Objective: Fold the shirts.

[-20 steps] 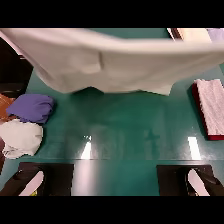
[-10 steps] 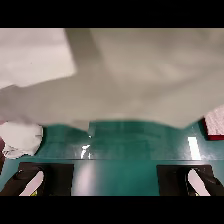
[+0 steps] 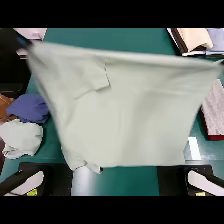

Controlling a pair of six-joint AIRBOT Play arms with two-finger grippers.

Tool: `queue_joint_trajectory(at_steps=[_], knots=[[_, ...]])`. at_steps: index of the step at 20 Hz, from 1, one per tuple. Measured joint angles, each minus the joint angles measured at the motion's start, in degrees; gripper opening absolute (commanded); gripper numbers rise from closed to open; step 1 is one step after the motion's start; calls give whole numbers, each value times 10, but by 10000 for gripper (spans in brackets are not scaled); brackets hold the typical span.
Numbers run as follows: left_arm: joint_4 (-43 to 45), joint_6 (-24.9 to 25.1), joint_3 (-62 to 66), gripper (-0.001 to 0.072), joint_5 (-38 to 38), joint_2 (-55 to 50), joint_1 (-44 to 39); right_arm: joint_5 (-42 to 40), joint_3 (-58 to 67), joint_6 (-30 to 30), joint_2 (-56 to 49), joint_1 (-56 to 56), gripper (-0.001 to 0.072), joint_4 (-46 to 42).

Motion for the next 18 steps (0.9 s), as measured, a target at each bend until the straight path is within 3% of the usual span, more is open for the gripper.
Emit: queue_joint_trajectory(at_steps=[4, 10, 13, 18], knots=[[-22, 26, -45, 22, 32, -140, 0, -50, -24, 0, -140, 21, 14, -1], [-57, 55, -11, 24, 105, -285, 0, -96, 75, 0, -306, 34, 13, 4], [-59, 62, 5, 24, 107, -307, 1, -99, 110, -2, -329, 37, 13, 5], [-4, 69, -9, 25, 16, -318, 0, -101, 30, -13, -287, 37, 14, -8]])
